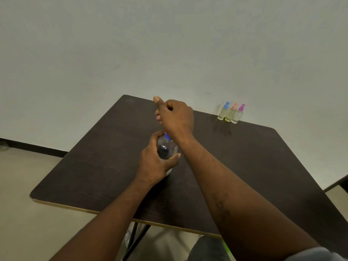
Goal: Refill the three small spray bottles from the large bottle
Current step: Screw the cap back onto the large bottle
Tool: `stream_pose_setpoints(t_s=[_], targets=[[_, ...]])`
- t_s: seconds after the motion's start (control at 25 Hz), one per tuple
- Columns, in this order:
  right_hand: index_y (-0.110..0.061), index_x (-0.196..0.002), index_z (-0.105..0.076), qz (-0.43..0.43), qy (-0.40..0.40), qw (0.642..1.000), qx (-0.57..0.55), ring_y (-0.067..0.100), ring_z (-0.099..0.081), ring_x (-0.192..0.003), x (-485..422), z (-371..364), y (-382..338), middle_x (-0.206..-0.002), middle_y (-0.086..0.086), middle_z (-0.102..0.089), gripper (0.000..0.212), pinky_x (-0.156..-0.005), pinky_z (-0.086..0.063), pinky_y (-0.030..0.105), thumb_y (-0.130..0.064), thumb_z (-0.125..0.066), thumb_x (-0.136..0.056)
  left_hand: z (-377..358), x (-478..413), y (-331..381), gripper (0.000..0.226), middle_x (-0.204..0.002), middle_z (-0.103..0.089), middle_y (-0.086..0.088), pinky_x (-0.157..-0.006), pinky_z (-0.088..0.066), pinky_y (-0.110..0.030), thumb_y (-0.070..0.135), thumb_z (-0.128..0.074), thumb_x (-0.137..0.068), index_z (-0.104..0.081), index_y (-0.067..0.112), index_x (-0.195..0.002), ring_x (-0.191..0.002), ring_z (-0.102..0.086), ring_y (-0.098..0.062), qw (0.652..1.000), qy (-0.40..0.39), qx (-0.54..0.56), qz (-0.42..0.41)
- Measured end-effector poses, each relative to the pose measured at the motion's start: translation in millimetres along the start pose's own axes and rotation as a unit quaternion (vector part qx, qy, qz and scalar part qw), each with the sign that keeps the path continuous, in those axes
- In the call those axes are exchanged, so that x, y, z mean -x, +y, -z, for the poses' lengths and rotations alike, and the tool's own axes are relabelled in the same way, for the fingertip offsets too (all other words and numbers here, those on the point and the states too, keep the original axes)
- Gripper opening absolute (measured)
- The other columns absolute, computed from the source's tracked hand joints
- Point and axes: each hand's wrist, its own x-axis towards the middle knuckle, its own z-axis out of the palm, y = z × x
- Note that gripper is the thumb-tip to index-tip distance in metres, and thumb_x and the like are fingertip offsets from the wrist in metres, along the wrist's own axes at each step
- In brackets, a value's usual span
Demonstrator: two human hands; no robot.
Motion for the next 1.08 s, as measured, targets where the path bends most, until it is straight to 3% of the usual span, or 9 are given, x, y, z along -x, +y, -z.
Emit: stream_pose_setpoints(t_s=[0.2,0.36,0.48,0.56,0.64,0.76,0.92,1.0,1.08], targets=[[-0.022,-0.078,-0.074,0.025,-0.036,0.998,-0.046,0.003,-0.072,-0.074,37,13,30,-0.076,-0.011,-0.075,0.04,-0.077,-0.062,0.036,-0.057,-0.067,-0.097,1,2,-2,0.084,-0.123,-0.062,0.02,-0.09,-0.05,-0.019,0.028,-0.09,-0.077,-0.041,0.039,-0.145,-0.11,-0.064,0.001,0.999,-0.018,-0.045,0.012],[-0.029,-0.106,-0.073,0.032,-0.047,0.996,-0.072,0.001,-0.071,-0.094,77,16,65,-0.097,-0.017,-0.075,0.029,-0.086,-0.057,0.027,-0.055,-0.07,-0.093,1,16,-22,0.07,-0.124,-0.064,0.013,-0.089,-0.057,-0.031,0.042,-0.085,-0.078,-0.046,0.034,-0.137,-0.11,-0.065,-0.006,0.992,-0.06,-0.11,0.03],[-0.033,-0.132,-0.061,0.044,-0.066,0.995,-0.061,0.0,-0.068,-0.107,88,23,81,-0.115,-0.019,-0.071,0.048,-0.094,-0.053,0.024,-0.056,-0.07,-0.091,-6,15,-33,0.065,-0.125,-0.056,0.005,-0.093,-0.053,-0.034,0.05,-0.076,-0.078,-0.053,0.024,-0.134,-0.117,-0.055,-0.014,0.979,-0.056,-0.195,0.02],[-0.037,-0.147,-0.048,0.052,-0.086,0.994,-0.038,0.005,-0.065,-0.119,90,28,93,-0.132,-0.017,-0.067,0.067,-0.102,-0.052,0.03,-0.054,-0.074,-0.088,-12,11,-35,0.067,-0.124,-0.052,0.002,-0.095,-0.048,-0.036,0.055,-0.065,-0.076,-0.055,0.021,-0.133,-0.118,-0.048,-0.019,0.966,-0.051,-0.252,0.016],[-0.041,-0.155,-0.037,0.044,-0.088,0.995,-0.03,0.007,-0.062,-0.127,90,33,107,-0.144,-0.017,-0.061,0.08,-0.107,-0.052,0.036,-0.056,-0.074,-0.086,-21,6,-32,0.061,-0.12,-0.054,0.002,-0.093,-0.05,-0.04,0.05,-0.071,-0.077,-0.058,0.02,-0.129,-0.114,-0.048,-0.019,0.966,-0.048,-0.253,0.017],[-0.041,-0.154,-0.041,0.035,-0.058,0.998,-0.012,0.004,-0.06,-0.125,85,46,133,-0.142,-0.023,-0.06,0.077,-0.104,-0.053,0.035,-0.063,-0.071,-0.087,-43,-5,-24,0.044,-0.109,-0.056,0.004,-0.084,-0.051,-0.036,0.039,-0.078,-0.079,-0.062,0.022,-0.117,-0.104,-0.053,-0.018,0.969,-0.038,-0.242,0.005],[-0.045,-0.122,-0.058,0.029,-0.008,1.0,-0.003,-0.002,-0.063,-0.103,68,66,166,-0.109,-0.025,-0.067,0.039,-0.082,-0.05,0.018,-0.062,-0.07,-0.09,-88,-29,-14,0.028,-0.106,-0.058,0.007,-0.082,-0.051,-0.033,0.039,-0.069,-0.087,-0.062,0.025,-0.11,-0.101,-0.057,-0.017,0.97,-0.036,-0.241,-0.003],[-0.038,-0.125,-0.062,0.021,0.003,1.0,-0.008,0.006,-0.065,-0.099,52,72,186,-0.109,-0.018,-0.069,0.041,-0.077,-0.05,0.018,-0.062,-0.068,-0.092,-110,-47,-14,0.026,-0.105,-0.057,0.008,-0.079,-0.05,-0.032,0.039,-0.068,-0.089,-0.062,0.024,-0.109,-0.1,-0.058,-0.016,0.971,-0.025,-0.239,-0.006],[-0.036,-0.134,-0.062,0.005,0.015,1.0,-0.024,0.011,-0.065,-0.109,33,77,202,-0.119,-0.015,-0.068,0.051,-0.082,-0.055,0.021,-0.067,-0.061,-0.093,-128,-69,-17,0.03,-0.102,-0.056,0.009,-0.076,-0.052,-0.032,0.046,-0.069,-0.087,-0.061,0.024,-0.105,-0.097,-0.059,-0.015,0.972,-0.021,-0.235,-0.012]])
